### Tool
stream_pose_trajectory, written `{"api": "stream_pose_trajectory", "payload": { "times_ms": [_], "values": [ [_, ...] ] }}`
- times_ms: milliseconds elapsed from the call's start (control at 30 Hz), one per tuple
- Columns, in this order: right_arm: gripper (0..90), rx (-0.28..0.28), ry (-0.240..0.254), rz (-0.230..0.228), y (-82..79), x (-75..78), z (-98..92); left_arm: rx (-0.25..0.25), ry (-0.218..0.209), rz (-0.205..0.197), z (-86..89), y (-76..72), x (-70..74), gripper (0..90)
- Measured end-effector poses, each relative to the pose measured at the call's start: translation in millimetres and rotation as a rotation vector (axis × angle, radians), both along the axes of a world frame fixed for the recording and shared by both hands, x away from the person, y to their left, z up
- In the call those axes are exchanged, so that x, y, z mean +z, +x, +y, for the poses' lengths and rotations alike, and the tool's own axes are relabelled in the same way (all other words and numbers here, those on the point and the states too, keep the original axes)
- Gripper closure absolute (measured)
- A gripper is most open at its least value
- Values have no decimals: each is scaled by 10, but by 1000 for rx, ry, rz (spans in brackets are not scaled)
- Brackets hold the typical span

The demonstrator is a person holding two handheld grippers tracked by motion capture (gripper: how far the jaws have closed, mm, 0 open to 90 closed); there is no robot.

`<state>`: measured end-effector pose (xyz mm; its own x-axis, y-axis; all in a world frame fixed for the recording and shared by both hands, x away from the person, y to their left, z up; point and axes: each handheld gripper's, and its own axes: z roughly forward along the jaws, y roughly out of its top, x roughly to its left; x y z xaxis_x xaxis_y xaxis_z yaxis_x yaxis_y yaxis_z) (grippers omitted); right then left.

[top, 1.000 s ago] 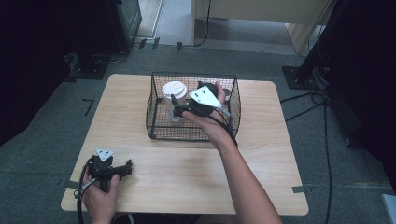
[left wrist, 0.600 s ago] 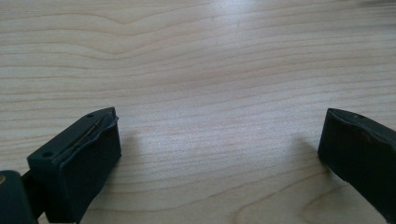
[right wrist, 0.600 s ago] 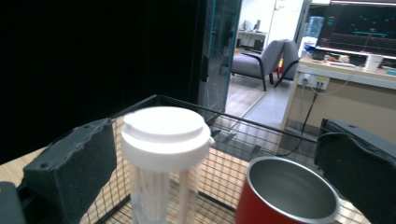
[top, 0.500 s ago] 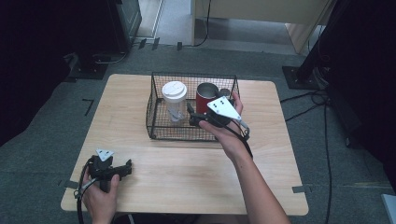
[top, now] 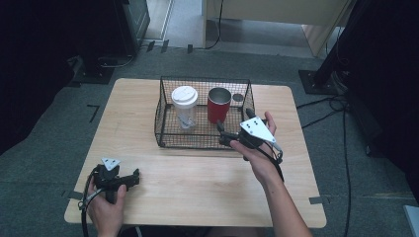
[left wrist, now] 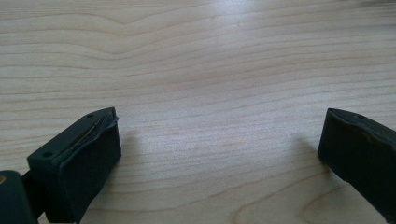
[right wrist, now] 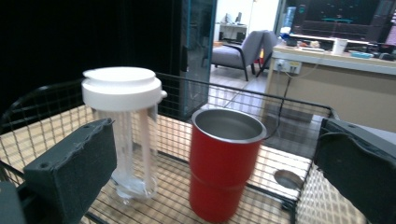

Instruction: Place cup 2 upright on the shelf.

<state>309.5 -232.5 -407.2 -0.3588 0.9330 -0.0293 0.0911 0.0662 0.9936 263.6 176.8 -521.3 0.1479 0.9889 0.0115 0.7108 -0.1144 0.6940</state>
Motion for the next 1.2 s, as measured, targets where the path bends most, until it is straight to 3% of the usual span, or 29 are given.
{"api": "stream_pose_trajectory", "payload": {
  "times_ms": [667,1200],
  "values": [
    [0,-104,17,49,-298,-421,-568,-1,0,0,0,0,0,0],
    [0,-192,15,132,-541,-819,-986,-2,2,0,1,-1,0,0]
  ]
}}
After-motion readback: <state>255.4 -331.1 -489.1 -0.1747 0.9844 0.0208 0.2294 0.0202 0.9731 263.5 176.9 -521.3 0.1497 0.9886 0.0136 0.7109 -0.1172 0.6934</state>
